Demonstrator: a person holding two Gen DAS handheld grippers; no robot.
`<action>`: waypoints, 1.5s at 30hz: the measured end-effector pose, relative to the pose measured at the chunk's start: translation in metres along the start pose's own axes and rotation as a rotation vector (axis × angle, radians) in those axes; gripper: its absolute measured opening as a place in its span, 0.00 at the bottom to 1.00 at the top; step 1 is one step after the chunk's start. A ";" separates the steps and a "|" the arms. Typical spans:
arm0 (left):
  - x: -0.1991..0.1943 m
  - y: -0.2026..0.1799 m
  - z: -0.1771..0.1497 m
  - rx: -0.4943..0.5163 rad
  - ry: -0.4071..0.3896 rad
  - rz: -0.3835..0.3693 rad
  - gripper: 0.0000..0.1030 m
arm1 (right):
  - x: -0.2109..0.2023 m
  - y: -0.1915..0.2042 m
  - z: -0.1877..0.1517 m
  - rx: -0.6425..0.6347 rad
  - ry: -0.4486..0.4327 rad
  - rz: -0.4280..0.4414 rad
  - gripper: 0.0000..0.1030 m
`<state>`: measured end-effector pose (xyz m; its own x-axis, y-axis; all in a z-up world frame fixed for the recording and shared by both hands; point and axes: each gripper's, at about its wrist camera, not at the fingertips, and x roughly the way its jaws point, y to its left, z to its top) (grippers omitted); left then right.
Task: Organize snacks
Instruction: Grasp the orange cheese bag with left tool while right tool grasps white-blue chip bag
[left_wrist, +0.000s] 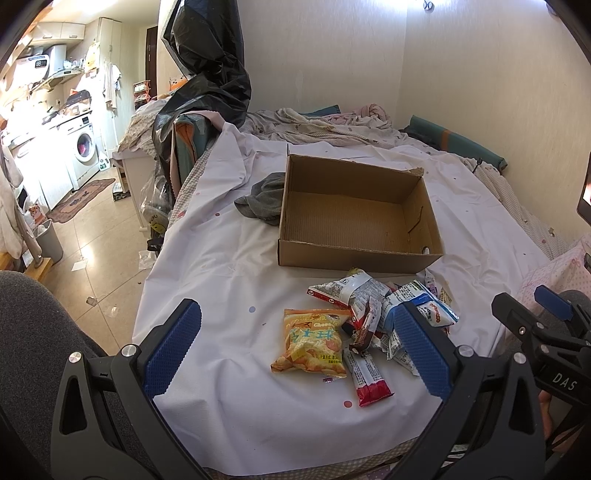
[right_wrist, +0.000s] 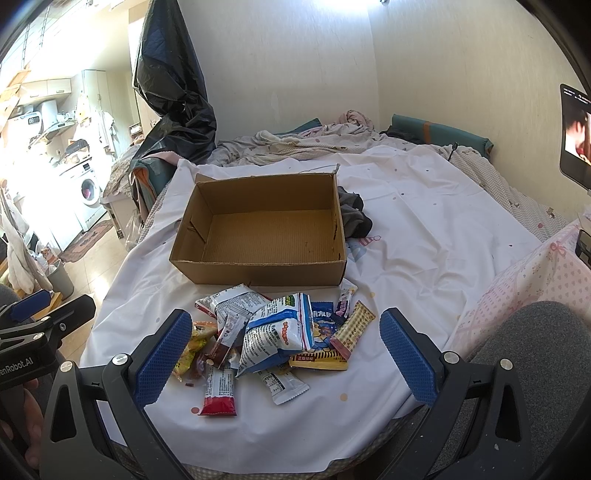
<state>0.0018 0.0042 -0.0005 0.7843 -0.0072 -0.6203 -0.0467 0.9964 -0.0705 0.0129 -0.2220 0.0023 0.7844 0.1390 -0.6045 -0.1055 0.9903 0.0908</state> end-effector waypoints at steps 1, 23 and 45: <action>0.000 0.000 0.000 0.000 0.000 0.001 1.00 | 0.000 0.000 0.000 0.000 0.000 0.000 1.00; 0.031 0.019 0.034 -0.045 0.155 0.019 1.00 | 0.029 -0.029 0.034 0.113 0.086 0.094 1.00; 0.207 0.008 -0.033 -0.118 0.805 -0.053 0.70 | 0.119 -0.077 0.027 0.343 0.436 0.195 1.00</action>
<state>0.1428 0.0077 -0.1553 0.1049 -0.1570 -0.9820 -0.1225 0.9779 -0.1695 0.1308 -0.2817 -0.0548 0.4388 0.3802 -0.8142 0.0387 0.8973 0.4398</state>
